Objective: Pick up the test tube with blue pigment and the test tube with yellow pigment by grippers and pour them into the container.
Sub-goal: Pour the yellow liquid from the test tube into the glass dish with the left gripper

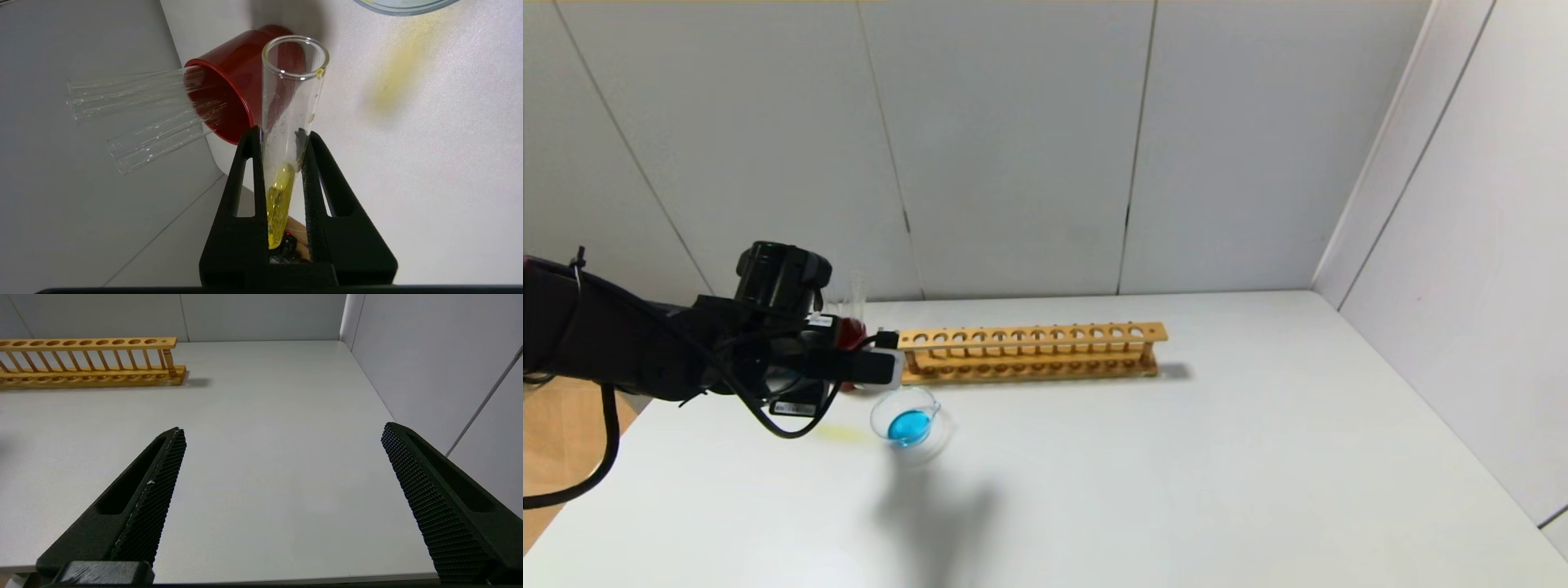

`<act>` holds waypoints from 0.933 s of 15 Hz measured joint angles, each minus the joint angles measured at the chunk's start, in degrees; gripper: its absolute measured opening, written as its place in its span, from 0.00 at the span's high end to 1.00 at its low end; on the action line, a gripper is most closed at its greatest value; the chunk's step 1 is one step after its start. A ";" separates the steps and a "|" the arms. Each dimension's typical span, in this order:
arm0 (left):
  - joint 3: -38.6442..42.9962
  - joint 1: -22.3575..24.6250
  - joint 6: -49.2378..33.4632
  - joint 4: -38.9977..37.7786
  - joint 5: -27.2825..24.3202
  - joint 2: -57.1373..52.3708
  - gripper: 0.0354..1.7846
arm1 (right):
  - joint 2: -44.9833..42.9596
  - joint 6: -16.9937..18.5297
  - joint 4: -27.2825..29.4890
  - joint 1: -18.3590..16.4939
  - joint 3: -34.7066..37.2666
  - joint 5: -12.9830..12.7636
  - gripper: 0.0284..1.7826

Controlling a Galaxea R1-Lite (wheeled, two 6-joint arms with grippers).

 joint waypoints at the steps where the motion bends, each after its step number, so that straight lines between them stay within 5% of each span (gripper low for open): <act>1: -0.06 -0.27 0.24 0.00 0.07 0.22 0.85 | 0.00 -0.01 0.00 0.00 0.00 -0.02 0.02; 14: -1.16 -0.63 2.30 0.22 1.79 2.32 0.85 | 0.00 0.00 0.00 0.00 0.00 -0.02 0.02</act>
